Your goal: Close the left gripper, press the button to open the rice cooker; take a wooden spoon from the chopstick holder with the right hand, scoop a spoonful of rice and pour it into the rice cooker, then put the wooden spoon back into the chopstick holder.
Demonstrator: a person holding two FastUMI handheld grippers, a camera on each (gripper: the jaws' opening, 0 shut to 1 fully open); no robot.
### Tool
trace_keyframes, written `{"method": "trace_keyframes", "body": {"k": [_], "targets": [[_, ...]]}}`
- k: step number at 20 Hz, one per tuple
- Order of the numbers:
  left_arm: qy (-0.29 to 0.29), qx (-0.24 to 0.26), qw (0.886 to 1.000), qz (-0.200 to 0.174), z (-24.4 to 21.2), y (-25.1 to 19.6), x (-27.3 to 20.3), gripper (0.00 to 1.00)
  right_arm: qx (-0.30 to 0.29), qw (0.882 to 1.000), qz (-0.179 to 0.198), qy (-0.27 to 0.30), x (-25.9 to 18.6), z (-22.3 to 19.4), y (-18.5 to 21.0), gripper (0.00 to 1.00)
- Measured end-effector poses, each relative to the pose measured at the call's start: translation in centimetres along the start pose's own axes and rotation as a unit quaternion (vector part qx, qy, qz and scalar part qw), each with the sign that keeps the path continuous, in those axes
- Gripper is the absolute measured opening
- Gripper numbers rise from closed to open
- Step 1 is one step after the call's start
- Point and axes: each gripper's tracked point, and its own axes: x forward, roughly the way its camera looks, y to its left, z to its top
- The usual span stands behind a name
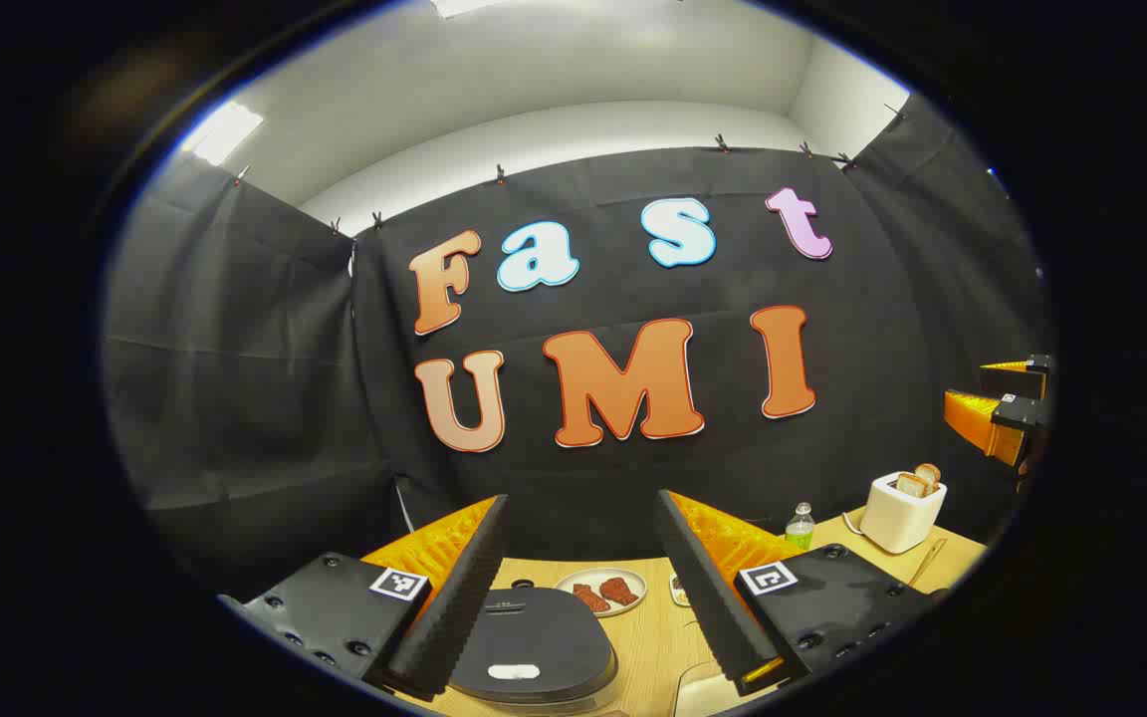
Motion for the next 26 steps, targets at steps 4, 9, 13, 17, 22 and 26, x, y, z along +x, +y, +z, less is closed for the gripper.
{"method": "trace_keyframes", "body": {"k": [4,9,13,17,22,26], "targets": [[0.002,-0.001,1.000,0.011,0.1,0.8,0.1,0.98,0.001,1.000,0.000,0.000,0.2,0.0,0.0,0.96],[0.016,-0.003,1.000,0.000,-0.7,0.8,0.8,1.00,-0.001,1.000,-0.006,0.009,0.4,-0.9,-0.1,0.96],[0.014,-0.012,1.000,0.007,-0.6,1.8,1.5,0.92,-0.008,1.000,-0.013,0.012,0.4,-1.2,-0.6,0.94],[0.017,-0.011,1.000,0.005,-0.8,2.2,2.2,0.95,-0.009,1.000,-0.022,0.013,0.5,-1.4,-1.3,0.94],[0.033,-0.022,0.999,-0.005,-1.4,2.1,3.3,0.78,-0.011,0.999,-0.035,0.016,0.8,-1.9,-2.3,0.94],[0.064,-0.013,0.998,-0.023,-2.6,1.6,4.3,0.08,-0.008,0.999,-0.043,0.026,0.8,-2.8,-2.9,0.95]]}}
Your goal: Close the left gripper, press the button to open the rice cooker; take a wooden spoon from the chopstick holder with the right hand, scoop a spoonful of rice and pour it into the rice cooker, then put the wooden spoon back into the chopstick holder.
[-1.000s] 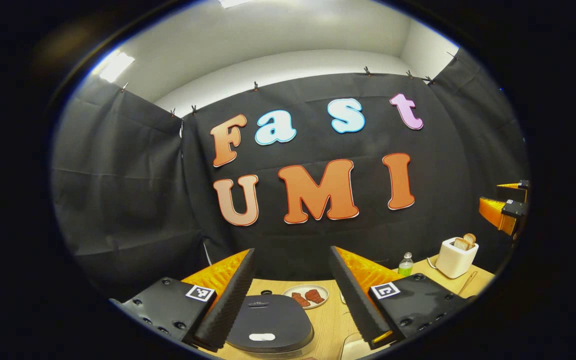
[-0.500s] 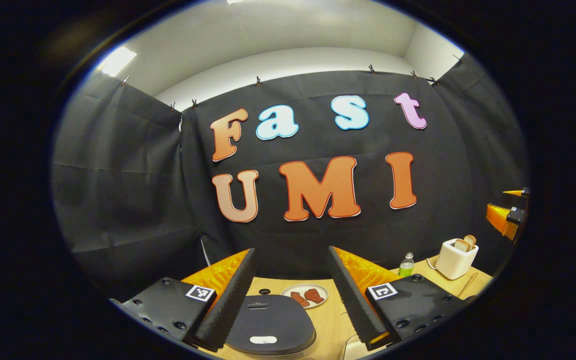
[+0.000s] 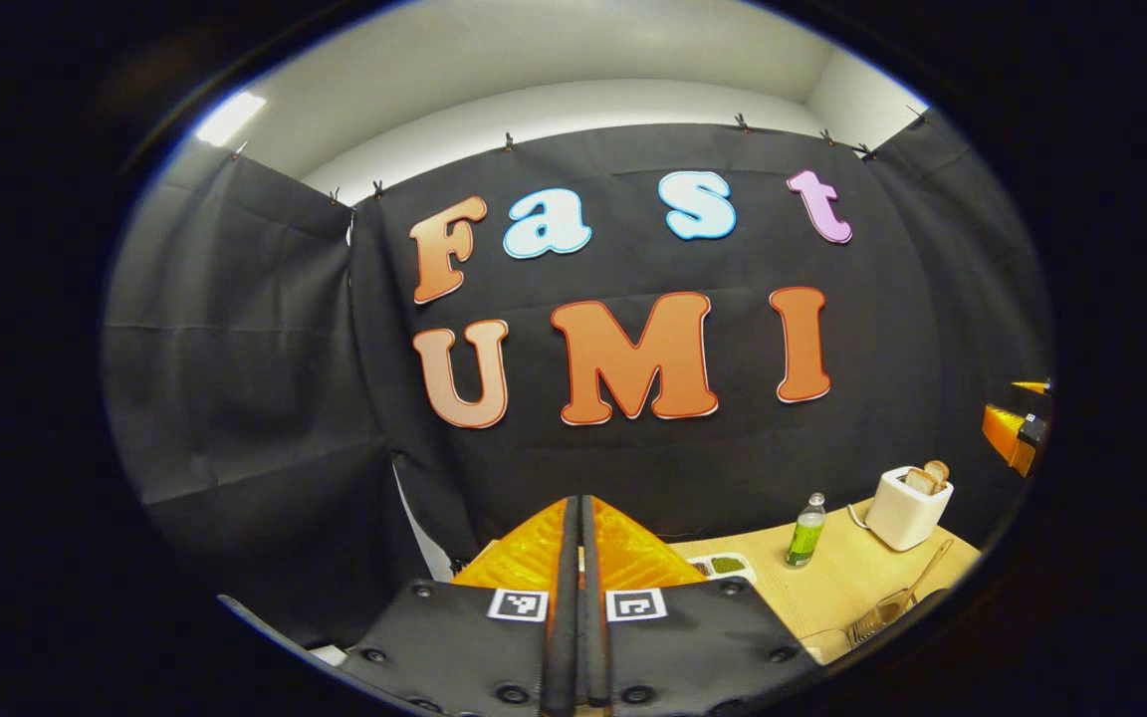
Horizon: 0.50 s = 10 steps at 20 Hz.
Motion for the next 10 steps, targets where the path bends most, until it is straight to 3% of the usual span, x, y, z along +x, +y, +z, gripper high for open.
{"method": "trace_keyframes", "body": {"k": [1,3,5,7,9,10], "targets": [[0.015,-0.005,1.000,0.011,-0.4,0.7,0.0,0.07,-0.001,1.000,-0.003,0.003,0.1,-0.2,-0.2,0.95],[0.080,-0.028,0.996,-0.002,-2.7,1.1,1.2,0.05,-0.003,1.000,-0.007,0.008,0.0,-0.6,-0.6,0.94],[0.162,-0.044,0.986,0.012,-5.6,3.1,2.6,0.05,-0.005,1.000,-0.012,0.014,-0.1,-1.2,-1.1,0.95],[0.257,-0.062,0.964,0.015,-10.1,3.6,2.9,0.04,-0.006,1.000,-0.019,0.022,-0.2,-2.0,-1.7,0.95],[0.345,-0.076,0.935,0.016,-13.9,4.4,3.0,0.01,-0.004,0.999,-0.024,0.032,-0.5,-2.8,-2.2,0.95],[0.380,-0.084,0.921,0.018,-15.5,4.8,2.9,0.04,-0.004,0.999,-0.026,0.037,-0.5,-3.3,-2.4,0.95]]}}
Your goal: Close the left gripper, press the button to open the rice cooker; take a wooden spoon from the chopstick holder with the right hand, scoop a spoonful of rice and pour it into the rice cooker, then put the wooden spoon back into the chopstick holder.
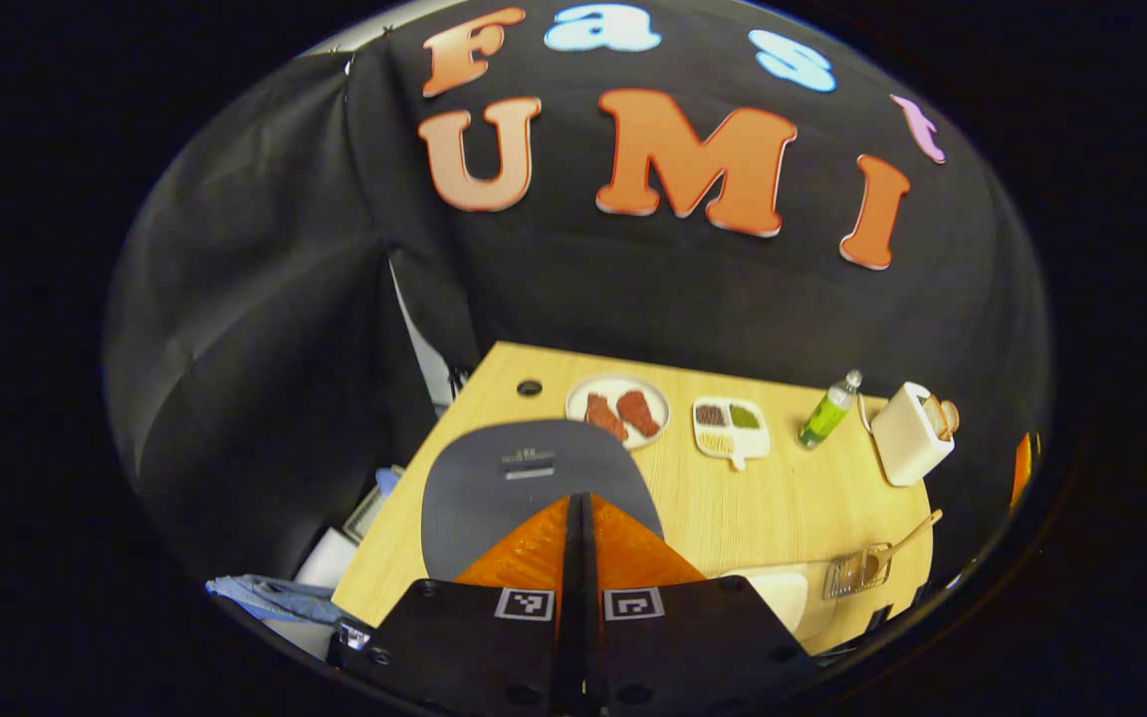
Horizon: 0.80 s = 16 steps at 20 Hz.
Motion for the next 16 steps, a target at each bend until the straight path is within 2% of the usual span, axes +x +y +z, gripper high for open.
{"method": "trace_keyframes", "body": {"k": [1,2,4,5,8,10,12,14,15,16], "targets": [[0.038,-0.007,0.999,-0.001,-1.1,0.4,0.9,0.01,0.000,1.000,-0.003,0.006,0.0,-0.5,-0.2,0.95],[0.065,-0.015,0.998,-0.002,-2.6,0.2,0.9,0.05,0.000,1.000,-0.006,0.012,-0.1,-1.0,-0.5,0.96],[0.113,-0.036,0.993,-0.009,-4.2,0.1,1.9,0.05,0.000,1.000,-0.011,0.024,-0.3,-2.0,-0.9,0.95],[0.134,-0.048,0.990,-0.010,-4.9,0.3,2.1,0.09,-0.001,0.999,-0.013,0.029,-0.4,-2.3,-1.0,0.95],[0.187,-0.069,0.980,-0.014,-7.3,0.5,3.5,0.05,-0.005,0.999,-0.022,0.041,-0.7,-3.3,-1.5,0.95],[0.210,-0.087,0.974,-0.013,-8.5,0.8,4.5,0.00,-0.006,0.998,-0.029,0.050,-1.0,-4.0,-1.9,0.95],[0.217,-0.096,0.971,-0.013,-8.9,1.1,4.7,0.05,-0.008,0.997,-0.035,0.061,-1.2,-4.9,-2.4,0.95],[0.224,-0.107,0.969,-0.010,-9.6,1.6,5.0,0.04,-0.011,0.997,-0.042,0.071,-1.4,-5.6,-2.8,0.95],[0.210,-0.113,0.971,-0.008,-8.7,1.4,5.3,0.10,-0.012,0.996,-0.044,0.075,-1.5,-6.1,-2.9,0.95],[0.213,-0.112,0.971,-0.009,-9.1,1.4,5.7,0.06,-0.012,0.996,-0.046,0.081,-1.6,-6.5,-3.1,0.95]]}}
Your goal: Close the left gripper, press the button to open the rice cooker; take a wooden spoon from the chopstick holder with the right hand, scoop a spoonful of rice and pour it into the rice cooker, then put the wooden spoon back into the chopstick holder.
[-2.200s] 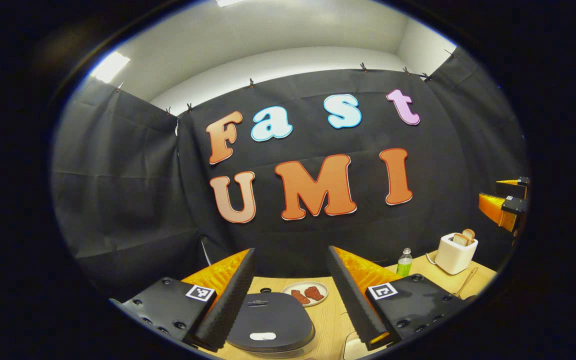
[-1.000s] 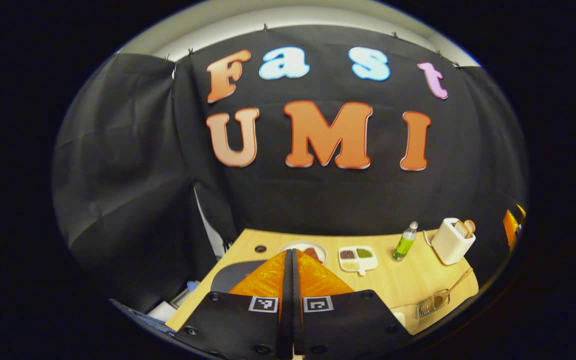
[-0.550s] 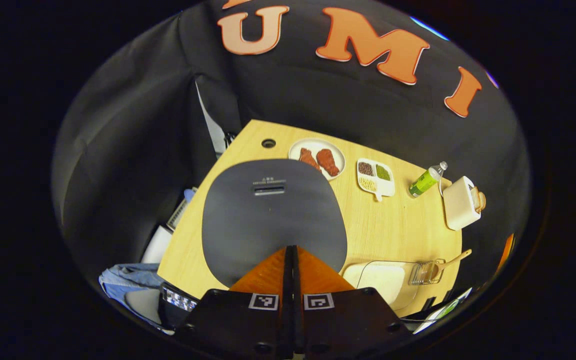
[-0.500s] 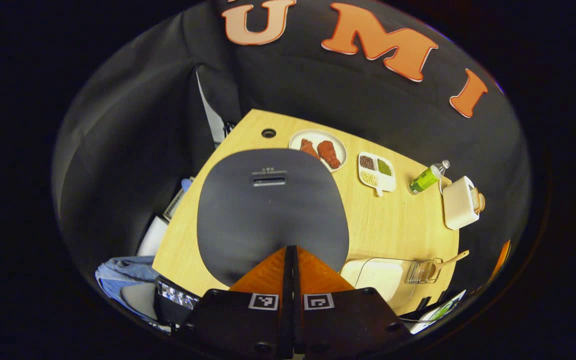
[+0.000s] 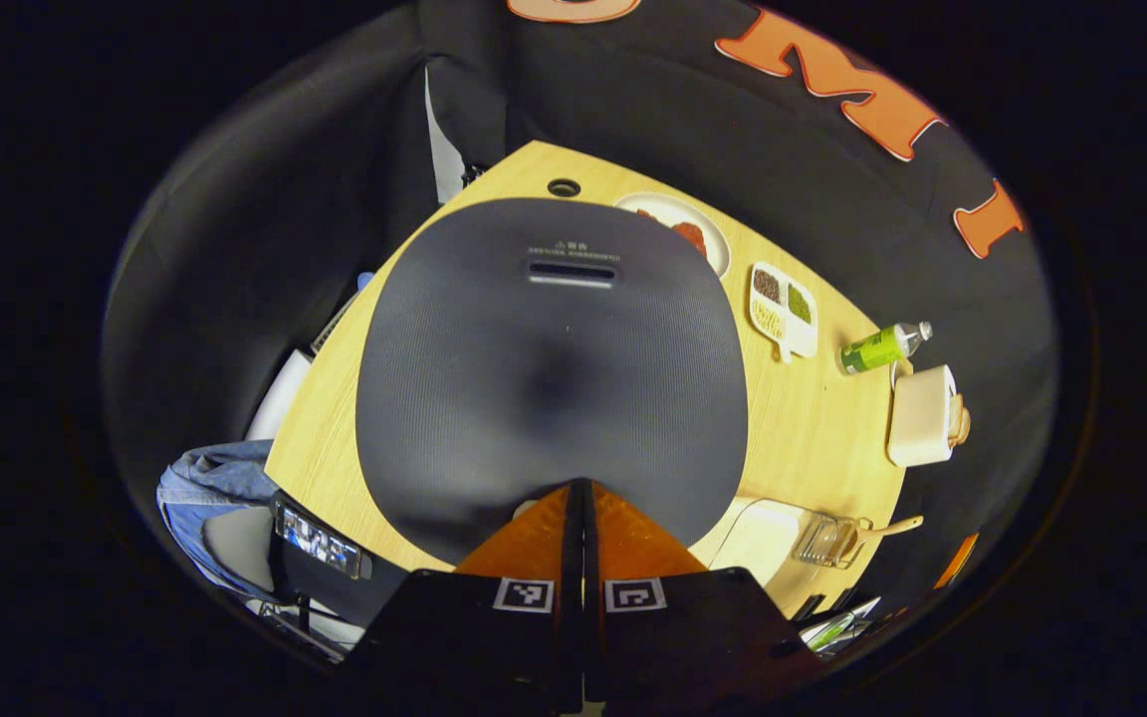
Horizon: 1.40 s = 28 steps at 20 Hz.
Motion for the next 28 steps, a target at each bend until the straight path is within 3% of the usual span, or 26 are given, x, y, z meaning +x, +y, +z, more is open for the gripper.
{"method": "trace_keyframes", "body": {"k": [3,4,7,11,13,15,17,19,22,23,24,25,28], "targets": [[-0.037,0.030,0.999,-0.010,-0.4,-0.2,-1.0,0.01,0.007,0.999,0.000,0.034,0.4,-2.5,-0.2,0.95],[-0.064,0.053,0.996,-0.010,0.0,-0.3,-2.0,0.05,0.010,0.999,0.003,0.051,0.6,-3.6,-0.3,0.95],[-0.168,0.098,0.981,-0.006,1.8,-1.4,-5.8,0.05,0.024,0.994,0.011,0.110,1.5,-7.5,-0.3,0.95],[-0.296,0.144,0.944,0.038,6.0,-1.9,-11.5,0.05,0.032,0.985,0.027,0.165,3.1,-11.7,0.5,0.95],[-0.357,0.150,0.920,0.067,7.9,-1.4,-14.7,0.02,0.048,0.980,0.030,0.192,3.9,-13.4,0.7,0.95],[-0.410,0.163,0.891,0.108,9.4,-0.7,-17.5,0.05,0.071,0.972,0.036,0.223,4.1,-15.2,1.2,0.94],[-0.428,0.170,0.878,0.132,8.9,-0.3,-19.4,0.05,0.094,0.963,0.043,0.250,4.4,-16.8,1.7,0.94],[-0.436,0.168,0.874,0.133,8.2,-0.4,-19.8,0.05,0.108,0.956,0.051,0.269,4.7,-17.9,2.4,0.93],[-0.436,0.167,0.868,0.168,7.6,0.6,-19.8,0.11,0.136,0.944,0.053,0.295,5.7,-19.3,3.6,0.90],[-0.435,0.167,0.868,0.170,7.0,0.4,-19.8,0.14,0.150,0.939,0.054,0.303,6.0,-19.5,4.1,0.88],[-0.434,0.166,0.870,0.166,6.4,0.2,-19.8,0.24,0.163,0.935,0.055,0.309,6.3,-19.7,4.5,0.87],[-0.431,0.167,0.872,0.162,5.5,0.2,-19.7,0.21,0.173,0.932,0.053,0.314,6.9,-20.0,4.8,0.85],[-0.427,0.167,0.872,0.170,4.4,0.3,-19.7,0.47,0.192,0.925,0.051,0.325,7.7,-20.2,5.2,0.75]]}}
